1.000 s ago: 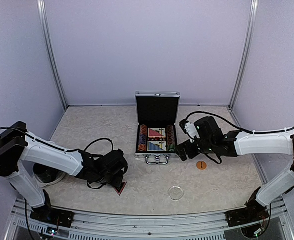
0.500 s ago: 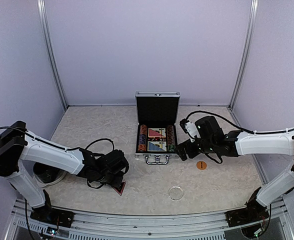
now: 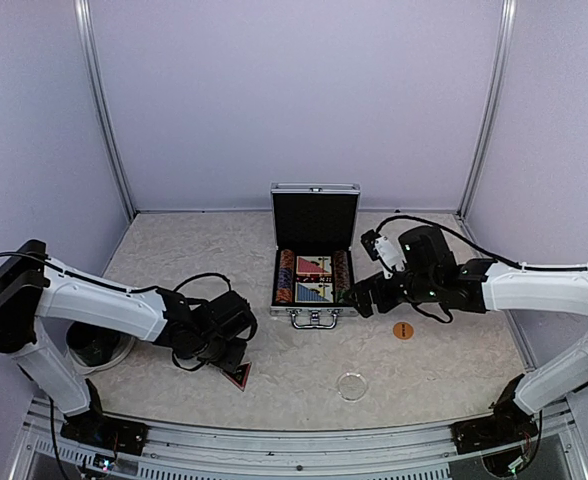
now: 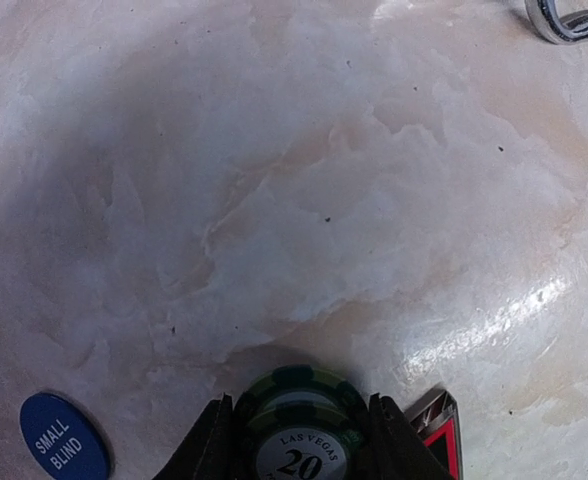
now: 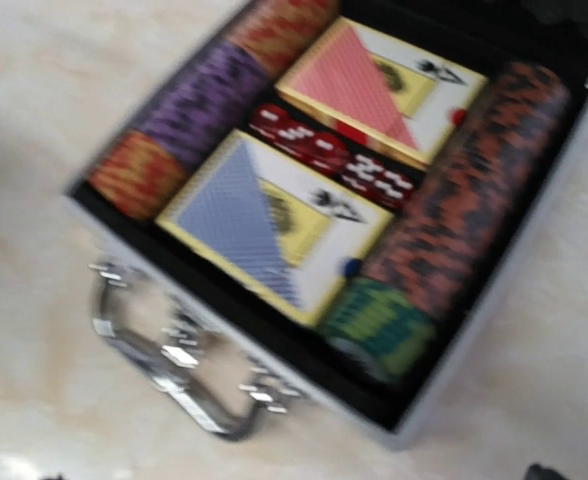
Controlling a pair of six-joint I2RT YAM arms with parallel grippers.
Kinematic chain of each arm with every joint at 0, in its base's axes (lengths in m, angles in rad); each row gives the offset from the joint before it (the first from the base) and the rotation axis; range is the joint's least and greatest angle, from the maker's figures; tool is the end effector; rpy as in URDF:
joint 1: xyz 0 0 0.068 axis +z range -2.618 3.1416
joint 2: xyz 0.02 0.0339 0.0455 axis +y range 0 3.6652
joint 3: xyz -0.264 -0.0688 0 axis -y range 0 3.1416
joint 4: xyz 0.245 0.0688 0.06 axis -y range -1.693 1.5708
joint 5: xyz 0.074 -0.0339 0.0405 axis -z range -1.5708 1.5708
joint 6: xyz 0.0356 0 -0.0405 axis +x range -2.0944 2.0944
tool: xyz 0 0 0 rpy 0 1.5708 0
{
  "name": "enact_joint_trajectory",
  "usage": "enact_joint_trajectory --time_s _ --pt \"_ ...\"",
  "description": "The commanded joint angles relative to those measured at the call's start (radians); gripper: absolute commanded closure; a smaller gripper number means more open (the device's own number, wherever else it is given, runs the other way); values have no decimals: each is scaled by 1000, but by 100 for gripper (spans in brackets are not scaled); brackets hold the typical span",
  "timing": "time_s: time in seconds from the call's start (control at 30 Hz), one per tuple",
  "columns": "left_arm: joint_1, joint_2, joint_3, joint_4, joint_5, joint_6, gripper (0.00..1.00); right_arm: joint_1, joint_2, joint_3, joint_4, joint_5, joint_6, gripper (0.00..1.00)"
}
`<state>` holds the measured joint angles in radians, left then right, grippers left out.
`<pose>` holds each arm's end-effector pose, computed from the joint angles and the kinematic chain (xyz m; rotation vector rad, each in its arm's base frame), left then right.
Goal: Pack up texas hold em set
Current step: Pick up the pile of poker chips from the center of the board.
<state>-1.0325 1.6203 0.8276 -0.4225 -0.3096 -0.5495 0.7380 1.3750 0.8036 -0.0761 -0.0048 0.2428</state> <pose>0.1556 -0.2394 0.1436 0.5668 2.6147 -0.0483 0.2178 0.1983 0.2243 -0.5598 2.2035 0.5375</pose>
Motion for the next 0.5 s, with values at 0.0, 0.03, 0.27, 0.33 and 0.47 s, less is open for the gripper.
enact_joint_trajectory --time_s 0.0,0.03,0.27,0.33,0.47 --pt "8 -42 43 -21 20 31 72 -8 -47 -4 43 -142 74 1" --pt "8 -44 51 -21 23 39 72 -8 -48 -9 61 -171 90 1" --pt "-5 -70 91 -25 52 98 73 16 -12 -18 164 -344 220 1" --pt "-13 -79 103 -34 52 112 73 35 11 -16 196 -374 269 1" --pt "-28 -105 119 -18 85 141 73 74 87 12 249 -438 330 1"
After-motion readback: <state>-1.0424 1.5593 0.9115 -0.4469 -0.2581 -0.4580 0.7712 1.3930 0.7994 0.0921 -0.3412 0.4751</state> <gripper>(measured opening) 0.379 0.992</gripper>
